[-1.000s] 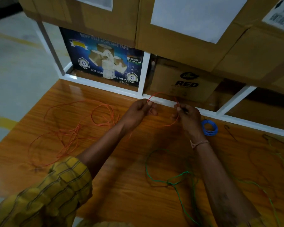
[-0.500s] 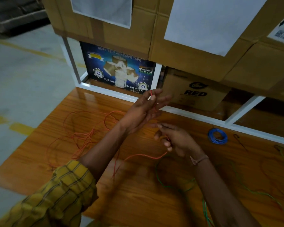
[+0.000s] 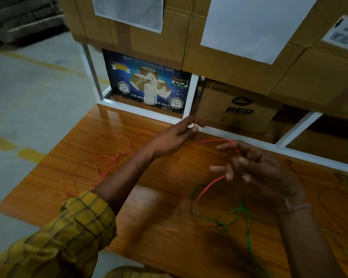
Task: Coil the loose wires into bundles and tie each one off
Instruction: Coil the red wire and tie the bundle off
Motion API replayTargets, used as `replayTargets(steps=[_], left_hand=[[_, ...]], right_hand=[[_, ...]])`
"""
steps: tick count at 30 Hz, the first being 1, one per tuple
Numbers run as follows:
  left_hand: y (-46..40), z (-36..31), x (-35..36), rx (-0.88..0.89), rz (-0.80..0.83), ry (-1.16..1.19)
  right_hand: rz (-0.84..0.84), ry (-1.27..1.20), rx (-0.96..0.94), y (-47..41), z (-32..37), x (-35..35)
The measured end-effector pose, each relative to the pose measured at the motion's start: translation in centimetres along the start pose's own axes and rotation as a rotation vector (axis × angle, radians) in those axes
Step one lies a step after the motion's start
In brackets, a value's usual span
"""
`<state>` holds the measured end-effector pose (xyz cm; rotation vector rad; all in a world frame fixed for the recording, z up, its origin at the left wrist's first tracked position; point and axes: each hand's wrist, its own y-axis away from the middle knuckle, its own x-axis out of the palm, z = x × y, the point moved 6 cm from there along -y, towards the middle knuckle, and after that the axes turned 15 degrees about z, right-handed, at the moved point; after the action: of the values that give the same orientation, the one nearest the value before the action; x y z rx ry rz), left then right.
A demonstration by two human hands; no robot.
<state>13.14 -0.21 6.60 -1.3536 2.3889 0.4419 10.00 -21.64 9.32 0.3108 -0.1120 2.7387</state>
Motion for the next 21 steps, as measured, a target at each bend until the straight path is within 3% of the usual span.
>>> replayTargets(steps=[2,5,14,17,21], left_hand=[[0.1,-0.6,0.9,0.001,0.111,0.002],[0.8,-2.0,2.2,0.014,0.262,0.099],[1.5,-3.8,5.8,0.080,0.615,0.608],[1.4,-4.8,6.1,0.182,0.599,0.857],[0.4,-6.1,5.6,0.327,0.456,1.022]], right_hand=[[0.021,-0.139,-0.063,0.1,0.7,-0.4],[-0.028,-0.155,-0.074,0.1,2.0,-1.5],[-0.470,0.308,0.097,-0.4,2.4,-7.0],[-0.643,0.437,0.167,-0.3,0.8,-7.4],[-0.629,0.572,0.306,-0.1,-2.3,-6.4]])
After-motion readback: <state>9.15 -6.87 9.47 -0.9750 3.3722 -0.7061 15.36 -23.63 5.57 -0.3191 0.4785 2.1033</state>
